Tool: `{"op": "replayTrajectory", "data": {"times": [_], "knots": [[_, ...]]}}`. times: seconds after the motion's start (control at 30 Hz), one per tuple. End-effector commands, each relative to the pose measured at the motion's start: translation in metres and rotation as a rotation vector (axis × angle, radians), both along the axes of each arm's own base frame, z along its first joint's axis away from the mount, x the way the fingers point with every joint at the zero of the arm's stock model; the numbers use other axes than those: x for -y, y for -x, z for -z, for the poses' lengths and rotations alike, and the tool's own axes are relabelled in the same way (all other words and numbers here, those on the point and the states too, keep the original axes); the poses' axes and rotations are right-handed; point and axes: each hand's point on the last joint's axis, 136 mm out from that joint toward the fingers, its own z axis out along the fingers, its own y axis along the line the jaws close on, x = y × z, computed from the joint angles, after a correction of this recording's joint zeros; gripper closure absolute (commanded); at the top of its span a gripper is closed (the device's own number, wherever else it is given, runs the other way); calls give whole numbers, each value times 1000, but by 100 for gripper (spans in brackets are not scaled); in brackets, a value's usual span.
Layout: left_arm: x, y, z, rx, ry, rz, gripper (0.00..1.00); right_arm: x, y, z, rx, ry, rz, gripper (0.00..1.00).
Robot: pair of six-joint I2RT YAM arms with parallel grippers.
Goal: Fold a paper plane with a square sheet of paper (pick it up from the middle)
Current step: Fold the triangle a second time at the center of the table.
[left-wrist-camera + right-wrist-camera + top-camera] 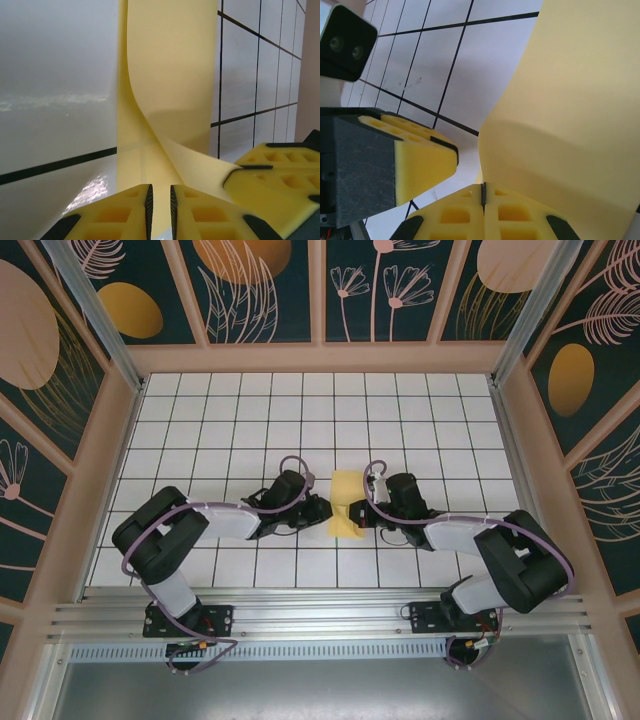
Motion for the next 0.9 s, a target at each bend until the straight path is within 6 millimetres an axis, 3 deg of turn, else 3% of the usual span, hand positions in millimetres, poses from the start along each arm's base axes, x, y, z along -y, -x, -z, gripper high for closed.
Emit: {"op": "replayTrajectory", "data": {"times": [0.0,0.13,0.53,0.87], "knots": [[9,1,6,-14,1,32,79,0,4,3,-14,-9,-13,100],[17,5,8,-19,12,54,80,9,-4,4,-17,-3,28,100],[29,16,18,-51,10,79,86,9,-6,4,-13,-8,31,100],[12,19,43,-83,-118,51,88,23,-17,10,-7,46,40,100]]}}
